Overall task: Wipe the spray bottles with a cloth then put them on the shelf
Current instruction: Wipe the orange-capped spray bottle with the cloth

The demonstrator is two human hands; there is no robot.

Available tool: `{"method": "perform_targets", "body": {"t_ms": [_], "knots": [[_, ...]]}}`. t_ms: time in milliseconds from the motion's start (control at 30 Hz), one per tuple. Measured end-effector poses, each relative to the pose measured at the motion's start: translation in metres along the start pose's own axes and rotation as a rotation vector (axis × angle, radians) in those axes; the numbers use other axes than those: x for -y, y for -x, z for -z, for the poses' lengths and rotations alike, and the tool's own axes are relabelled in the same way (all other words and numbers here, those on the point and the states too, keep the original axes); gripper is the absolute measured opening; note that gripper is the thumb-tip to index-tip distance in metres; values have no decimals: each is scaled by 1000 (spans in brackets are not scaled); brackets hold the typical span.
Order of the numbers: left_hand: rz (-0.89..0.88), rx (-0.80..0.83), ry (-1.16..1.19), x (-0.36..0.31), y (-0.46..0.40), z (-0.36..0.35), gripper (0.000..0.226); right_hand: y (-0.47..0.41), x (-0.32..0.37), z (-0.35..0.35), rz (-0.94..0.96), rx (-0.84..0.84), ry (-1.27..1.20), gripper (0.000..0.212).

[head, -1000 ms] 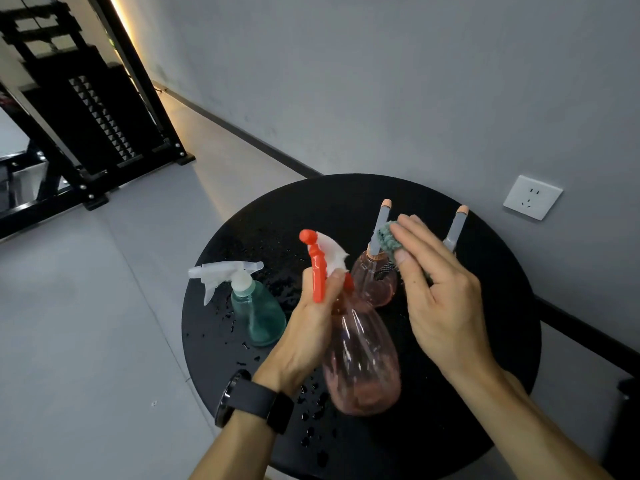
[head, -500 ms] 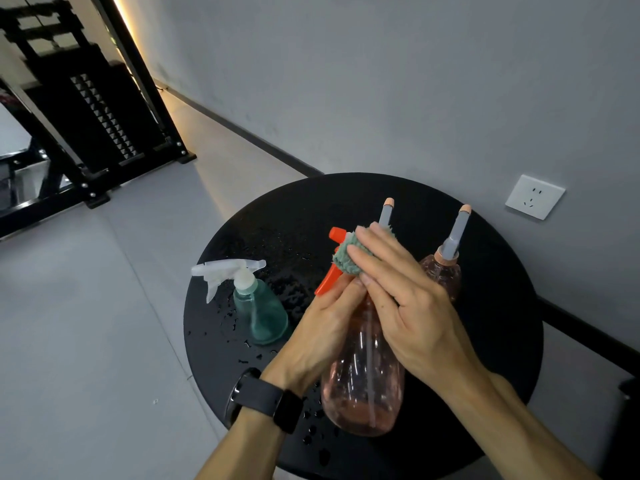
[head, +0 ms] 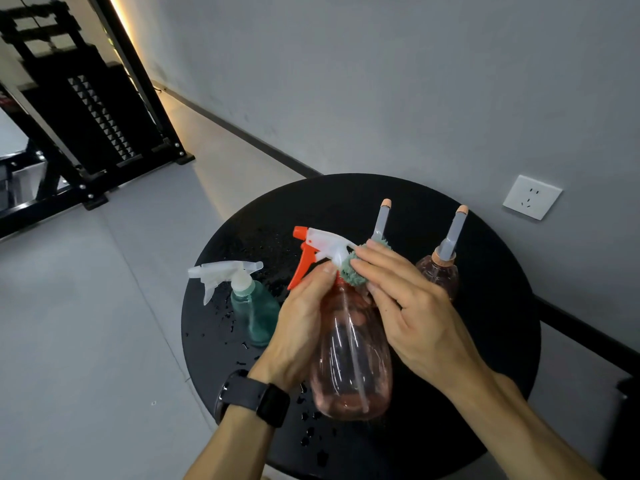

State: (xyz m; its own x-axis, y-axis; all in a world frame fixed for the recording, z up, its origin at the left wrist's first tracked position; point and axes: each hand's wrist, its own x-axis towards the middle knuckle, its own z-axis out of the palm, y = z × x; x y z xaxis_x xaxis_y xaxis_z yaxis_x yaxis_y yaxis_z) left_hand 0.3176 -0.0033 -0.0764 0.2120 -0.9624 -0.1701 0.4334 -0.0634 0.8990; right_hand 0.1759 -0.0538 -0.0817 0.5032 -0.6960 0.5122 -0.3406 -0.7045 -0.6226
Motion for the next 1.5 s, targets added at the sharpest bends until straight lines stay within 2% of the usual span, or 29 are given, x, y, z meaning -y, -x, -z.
{"method": "perform_targets", "body": {"t_ms": [167,233,400,667,733,867,1133,1333,1500], "knots": [[-9,-17,-71,-1,-2,2,43,-3,3,3,-39,-107,36,37],[-20,-4,-136,2,-2,-1,38,-6,8,3,-24,-139,26,36],[-28,61,-338,8,1,-8,28,-7,14,-8,-70,-97,21,37],[-25,51,-258,3,2,-6,28,-2,14,-11,-82,-42,8,37],[-26,8,-281,3,0,-4,27,-2,12,-7,-111,-24,-8,35],[-112,-116,-482,6,-6,0,26,-1,8,-4,-173,-58,-12,36],[-240,-204,-776,21,-8,0,20,-11,26,-3,94,-274,45,37],[-290,-254,-874,22,-8,-3,21,-5,17,-13,125,-138,58,40],[-328,-275,-933,17,-9,5,19,1,20,-21,116,-105,25,38]]}}
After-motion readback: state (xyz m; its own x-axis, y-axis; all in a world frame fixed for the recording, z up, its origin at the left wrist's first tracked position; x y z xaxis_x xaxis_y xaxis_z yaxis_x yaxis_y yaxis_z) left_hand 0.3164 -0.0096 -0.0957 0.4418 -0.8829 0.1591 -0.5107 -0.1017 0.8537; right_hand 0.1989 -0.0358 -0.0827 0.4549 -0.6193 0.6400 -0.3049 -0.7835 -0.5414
